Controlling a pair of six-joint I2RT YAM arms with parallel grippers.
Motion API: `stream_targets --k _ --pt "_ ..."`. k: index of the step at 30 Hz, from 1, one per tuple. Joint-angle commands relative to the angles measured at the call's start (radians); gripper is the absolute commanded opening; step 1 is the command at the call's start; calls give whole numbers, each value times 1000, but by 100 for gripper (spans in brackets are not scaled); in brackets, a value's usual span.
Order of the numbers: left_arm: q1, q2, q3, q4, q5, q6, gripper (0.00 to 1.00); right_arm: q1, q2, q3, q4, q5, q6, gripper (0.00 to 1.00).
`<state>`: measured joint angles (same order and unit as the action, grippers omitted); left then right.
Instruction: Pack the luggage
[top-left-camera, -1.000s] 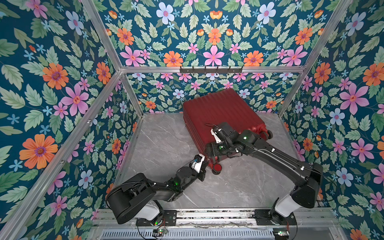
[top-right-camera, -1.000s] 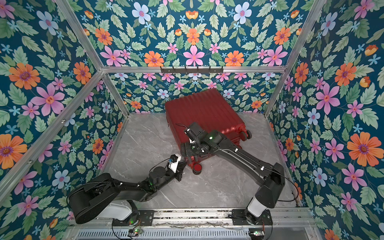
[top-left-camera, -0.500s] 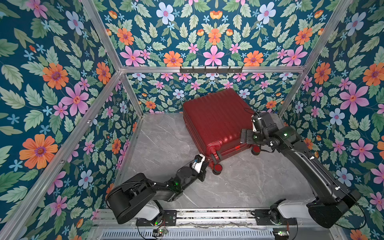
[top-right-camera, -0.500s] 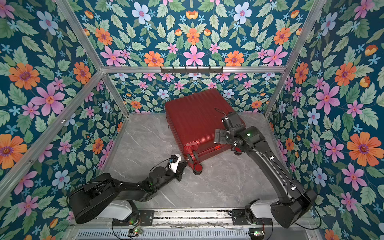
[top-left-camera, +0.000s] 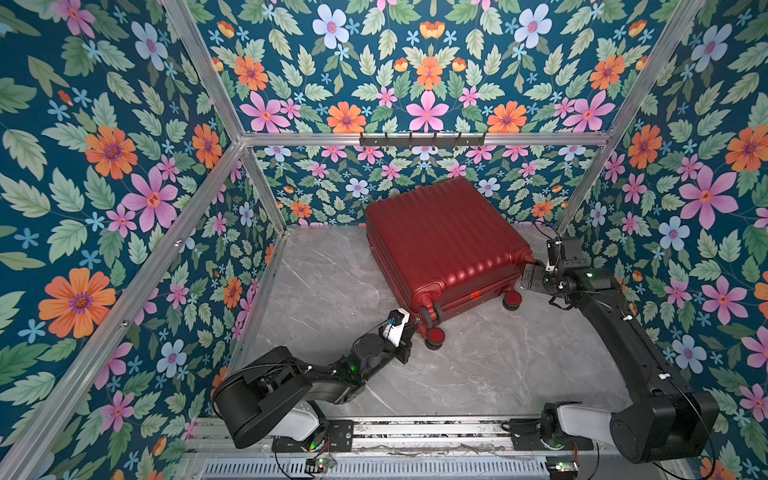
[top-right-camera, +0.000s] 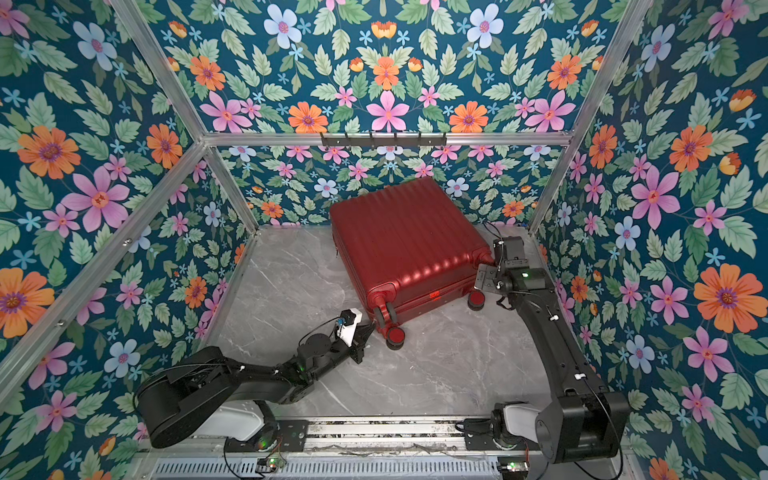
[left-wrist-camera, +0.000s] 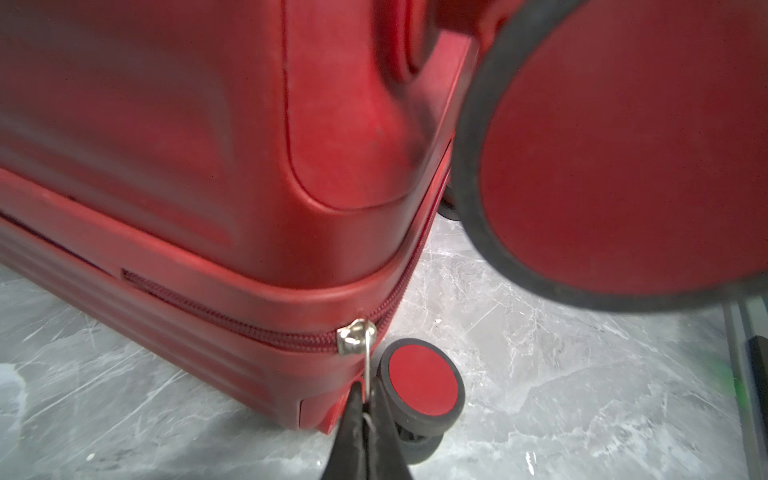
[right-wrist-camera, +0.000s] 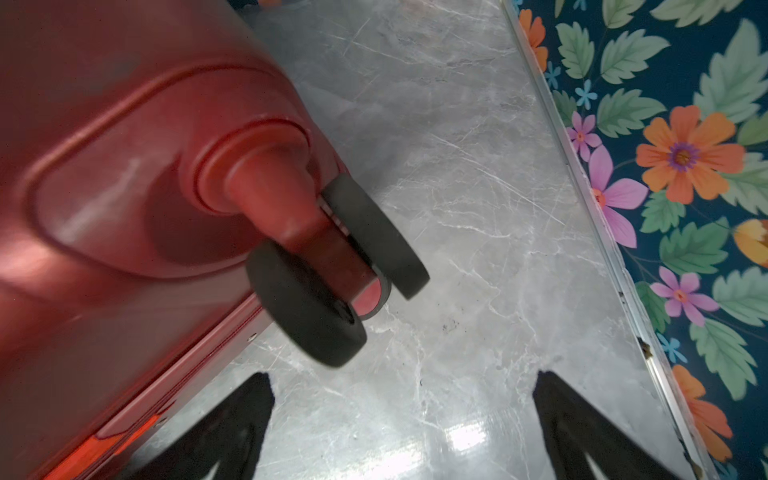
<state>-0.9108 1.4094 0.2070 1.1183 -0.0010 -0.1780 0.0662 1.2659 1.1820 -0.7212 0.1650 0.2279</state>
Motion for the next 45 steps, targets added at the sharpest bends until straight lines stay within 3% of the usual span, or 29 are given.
stream_targets --k 1,7,14,23,30,33,41,45 --pt "-2 -4 -8 77 64 -4 0 -7 1 -41 204 -96 -126 99" --pt "-2 9 -26 126 72 -8 0 -24 65 -50 271 -133 -199 99" --pt "-2 56 -29 188 93 -25 0 -29 157 31 222 -147 -234 96" --pt "-1 75 -41 246 40 -24 0 -29 102 14 196 -184 -193 57" --pt "-14 -9 -36 161 -8 21 0 -29 12 -51 182 -212 -118 25" --pt "-31 -32 -25 113 -27 48 0 -18 -34 -79 174 -230 -80 17" --pt "-133 -49 -14 84 -174 133 0 128 -43 -68 113 -135 23 2" --pt "-205 -48 3 84 -261 186 0 129 -9 -51 87 -143 71 0"
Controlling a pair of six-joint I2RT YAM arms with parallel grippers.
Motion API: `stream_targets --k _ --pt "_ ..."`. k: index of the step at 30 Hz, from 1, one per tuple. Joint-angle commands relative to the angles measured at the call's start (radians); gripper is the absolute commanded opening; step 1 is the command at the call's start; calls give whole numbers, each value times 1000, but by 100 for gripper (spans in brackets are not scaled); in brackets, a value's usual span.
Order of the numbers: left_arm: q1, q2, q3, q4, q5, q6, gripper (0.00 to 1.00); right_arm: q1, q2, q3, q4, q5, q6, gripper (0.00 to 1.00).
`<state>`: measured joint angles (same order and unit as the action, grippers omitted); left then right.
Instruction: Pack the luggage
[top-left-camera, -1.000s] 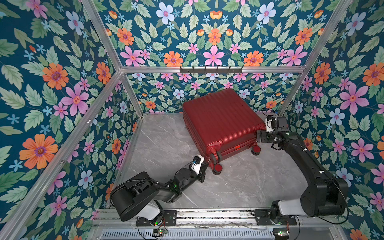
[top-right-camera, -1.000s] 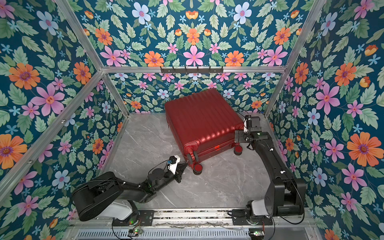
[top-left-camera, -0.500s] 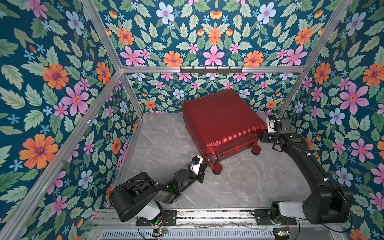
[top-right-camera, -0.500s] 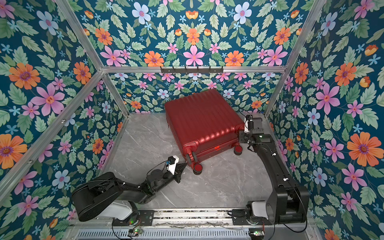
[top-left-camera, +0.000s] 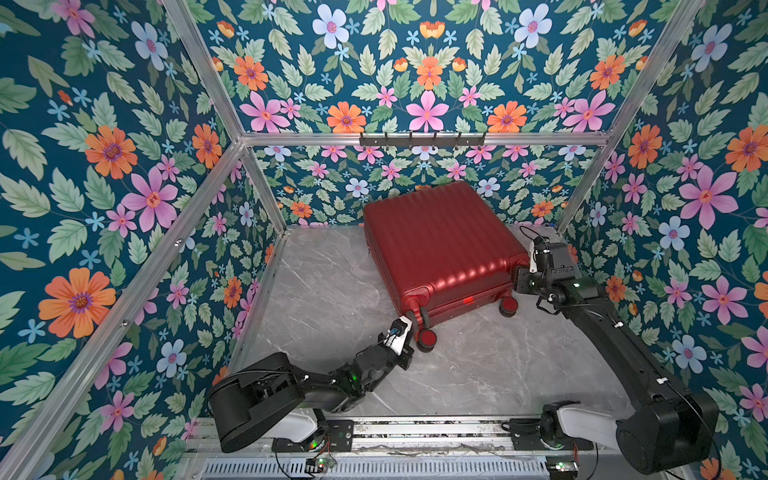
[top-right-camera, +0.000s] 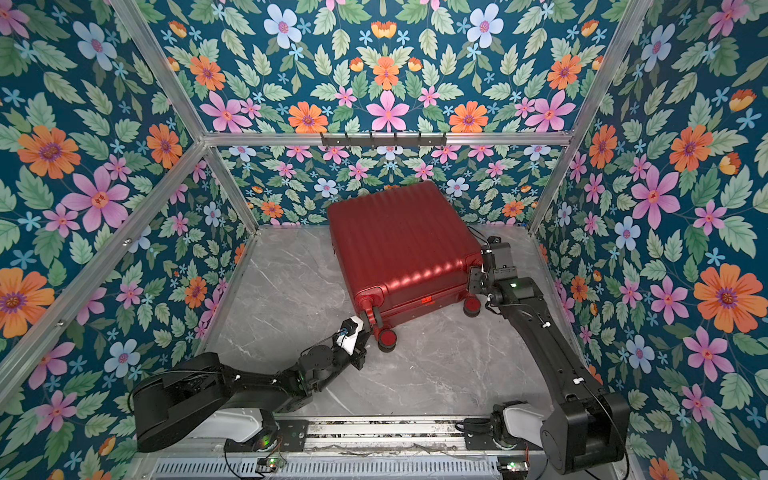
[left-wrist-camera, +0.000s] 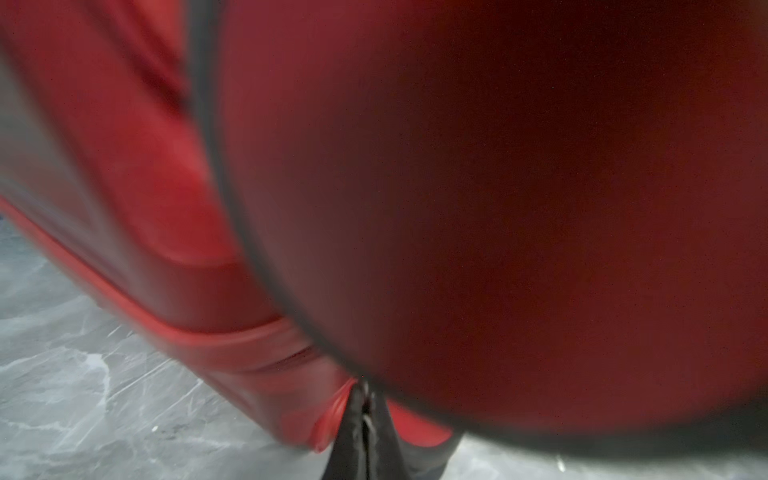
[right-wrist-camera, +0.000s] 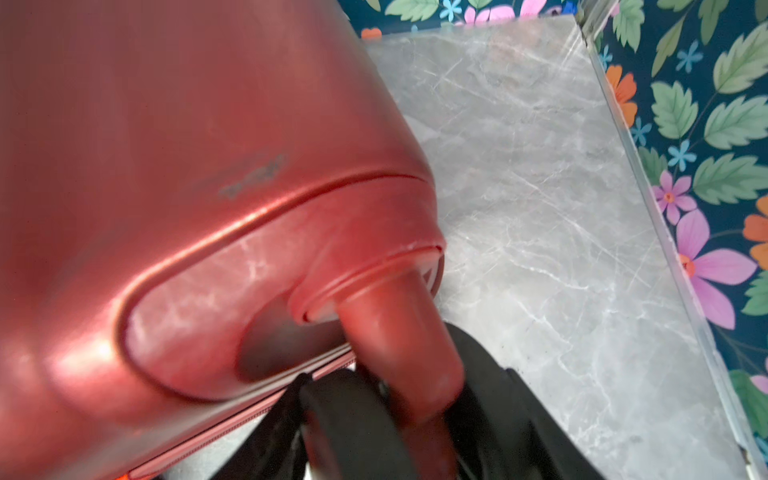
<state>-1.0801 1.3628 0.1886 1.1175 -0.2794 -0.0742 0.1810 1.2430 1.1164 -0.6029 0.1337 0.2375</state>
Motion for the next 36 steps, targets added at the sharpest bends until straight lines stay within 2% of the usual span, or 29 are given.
stream_targets --k 1,8,15,18,21,24,25,28,30,32,34,36 --pt "-54 0 27 84 2 94 0 14 22 21 -36 -116 68 0" --pt "-139 41 84 68 -64 140 0 25 35 65 -56 -168 107 0" --pt "-171 146 144 89 -73 127 0 94 43 70 -64 -148 120 0" --pt "-182 144 146 97 -94 115 0 100 44 55 -60 -149 126 0" --pt "-186 62 172 -16 -142 86 0 100 32 41 -57 -136 124 0" --pt "-187 -54 240 -271 -222 50 16 100 17 36 -59 -122 117 2" --pt "-187 -89 268 -357 -243 35 17 100 13 36 -60 -119 117 9" --pt "-188 -215 376 -664 -257 -25 19 99 -3 33 -62 -104 117 51" --pt "-186 -286 457 -851 -256 -67 23 100 -18 25 -60 -97 117 74" --pt "-185 -331 538 -1027 -301 -154 29 100 -37 18 -57 -94 121 86" --pt "-182 -360 617 -1181 -348 -216 37 100 -59 12 -58 -97 126 90" --pt "-173 -373 685 -1334 -371 -280 55 100 -84 7 -60 -110 133 91"
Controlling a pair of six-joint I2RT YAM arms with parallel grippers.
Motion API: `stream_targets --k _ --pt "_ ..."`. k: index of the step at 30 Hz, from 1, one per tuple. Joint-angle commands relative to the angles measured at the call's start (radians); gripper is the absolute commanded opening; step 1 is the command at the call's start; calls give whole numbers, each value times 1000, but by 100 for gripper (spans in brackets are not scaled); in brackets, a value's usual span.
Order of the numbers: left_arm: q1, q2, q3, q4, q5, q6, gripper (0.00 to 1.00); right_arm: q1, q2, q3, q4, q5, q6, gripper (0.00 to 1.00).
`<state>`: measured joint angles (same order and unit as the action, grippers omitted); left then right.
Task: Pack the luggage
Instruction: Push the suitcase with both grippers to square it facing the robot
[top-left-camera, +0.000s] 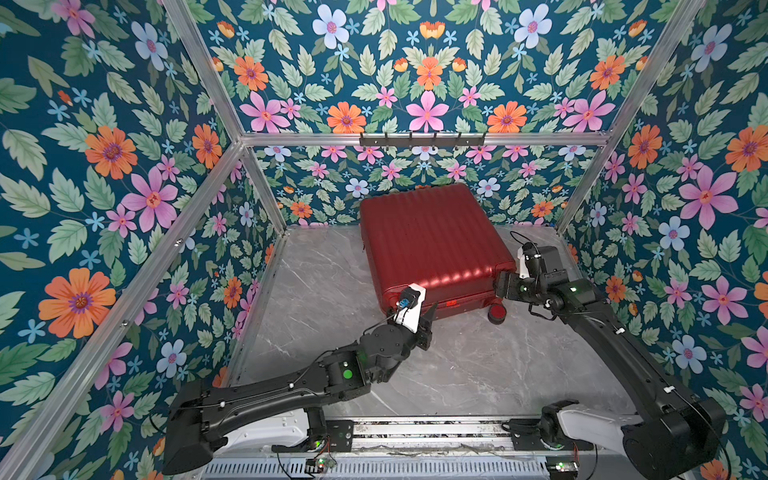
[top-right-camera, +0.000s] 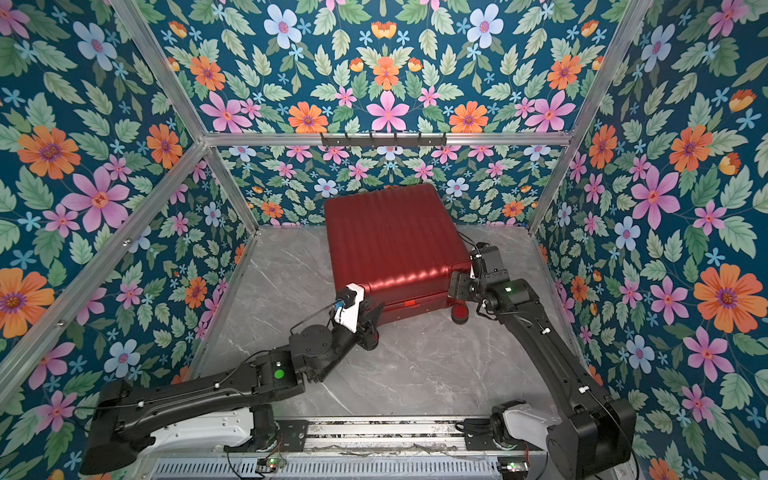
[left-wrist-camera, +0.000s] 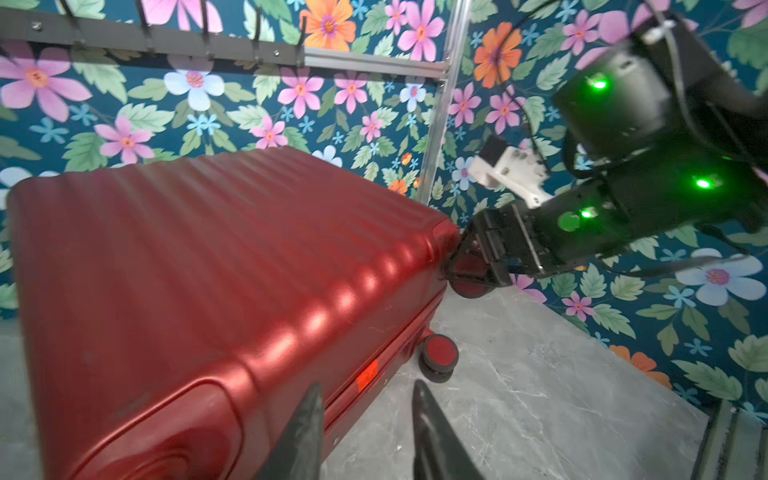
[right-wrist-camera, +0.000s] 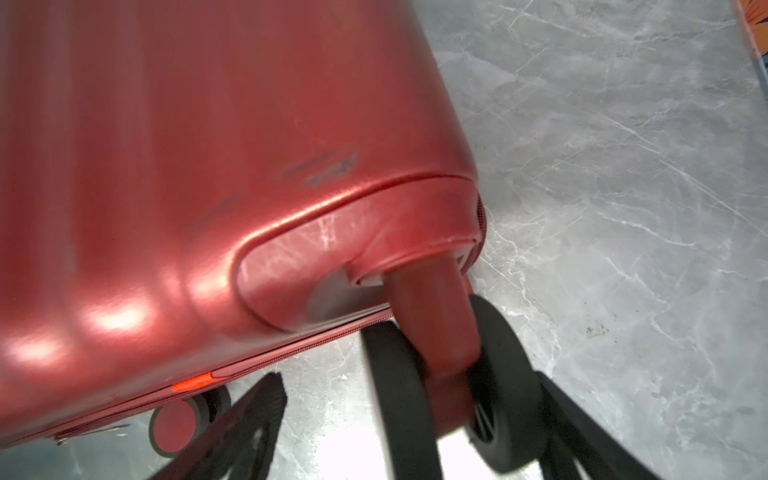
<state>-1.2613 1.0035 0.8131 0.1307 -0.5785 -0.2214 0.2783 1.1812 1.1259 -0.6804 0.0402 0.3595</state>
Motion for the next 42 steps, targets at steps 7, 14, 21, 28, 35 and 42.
stream_targets --k 7,14,21,28,35,42 --pt "177 1 202 -732 53 -395 65 14 -122 -35 2 -99 64 87" --pt "355 -161 48 -694 163 -537 69 206 -136 -64 21 -40 75 87" --pt "445 -280 -75 -614 197 -592 74 207 -137 -28 41 -39 36 99" --pt "457 -199 43 -716 167 -493 73 208 -85 96 -35 -79 15 99" --pt "495 -252 86 -784 116 -421 87 174 -39 183 -171 -4 -34 99" --pt "672 -153 55 -631 325 -339 89 121 21 167 -144 -106 -19 99"
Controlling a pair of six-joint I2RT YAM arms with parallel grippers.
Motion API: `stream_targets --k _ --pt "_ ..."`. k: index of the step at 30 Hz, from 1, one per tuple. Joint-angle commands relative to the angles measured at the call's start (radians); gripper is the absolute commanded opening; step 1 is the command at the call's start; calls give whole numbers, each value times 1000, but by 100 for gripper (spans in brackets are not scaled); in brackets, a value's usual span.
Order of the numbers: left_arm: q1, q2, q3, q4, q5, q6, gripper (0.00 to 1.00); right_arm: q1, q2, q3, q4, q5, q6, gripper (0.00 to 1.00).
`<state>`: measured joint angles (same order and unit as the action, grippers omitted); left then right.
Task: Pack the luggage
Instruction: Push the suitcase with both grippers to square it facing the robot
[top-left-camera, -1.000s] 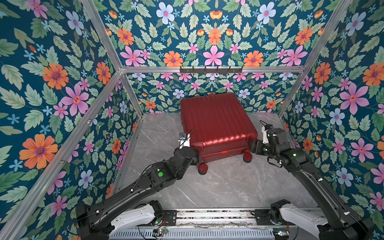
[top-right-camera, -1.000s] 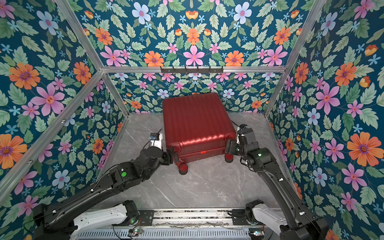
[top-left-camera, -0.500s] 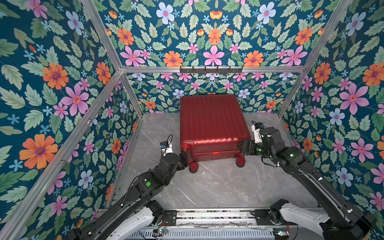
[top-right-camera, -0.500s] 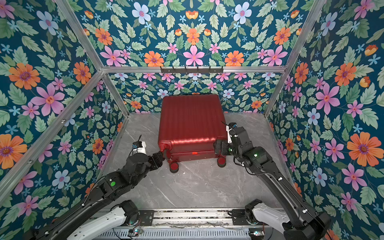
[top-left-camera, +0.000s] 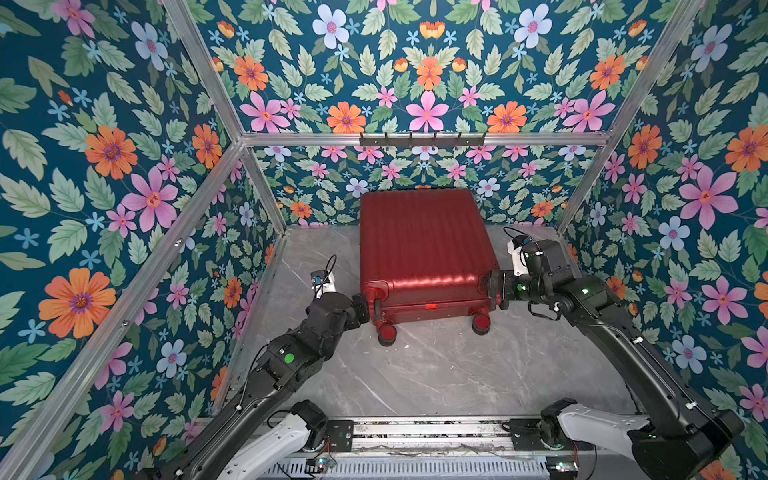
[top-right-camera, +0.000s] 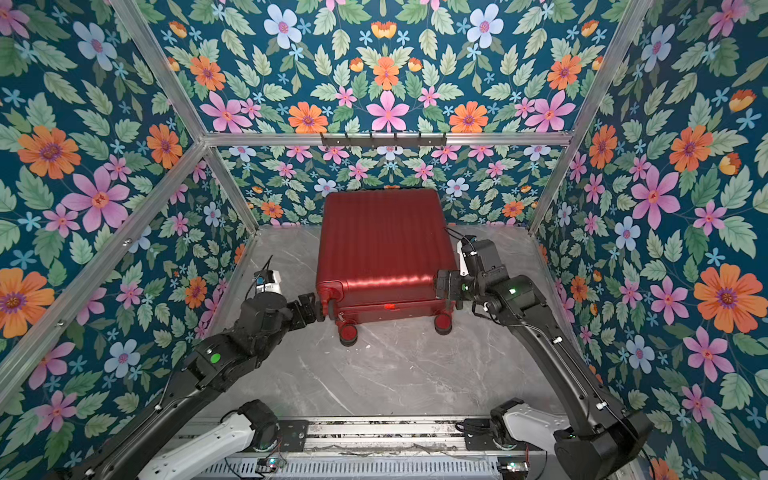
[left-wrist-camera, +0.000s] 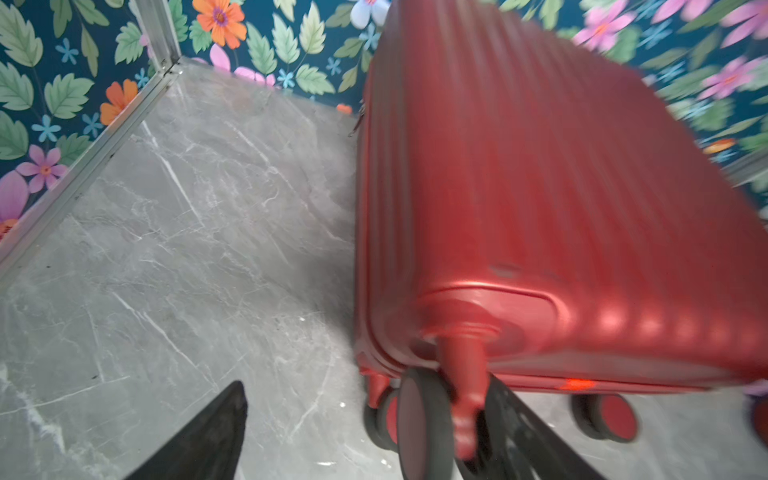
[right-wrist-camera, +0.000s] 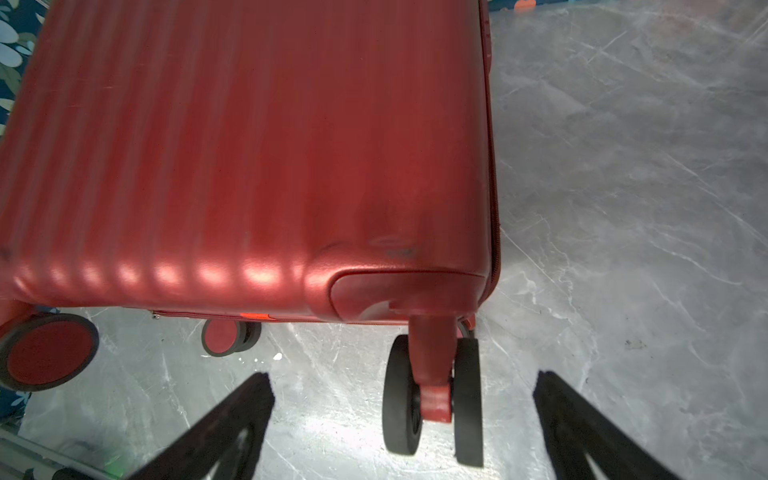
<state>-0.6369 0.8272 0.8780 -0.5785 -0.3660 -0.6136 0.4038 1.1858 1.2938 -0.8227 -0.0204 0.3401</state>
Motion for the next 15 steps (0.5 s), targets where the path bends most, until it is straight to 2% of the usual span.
stream_targets --k 1,3,9,15 --pt "82 35 -19 121 180 60 89 -4 24 -3 3 -53 0 99" --pt "131 49 -40 209 264 63 90 -6 37 -9 19 -69 3 99" --pt "208 126 -68 382 398 58 90 -17 62 -35 54 -115 18 99" --pt "263 217 -80 508 486 52 89 -20 76 -64 87 -164 37 99"
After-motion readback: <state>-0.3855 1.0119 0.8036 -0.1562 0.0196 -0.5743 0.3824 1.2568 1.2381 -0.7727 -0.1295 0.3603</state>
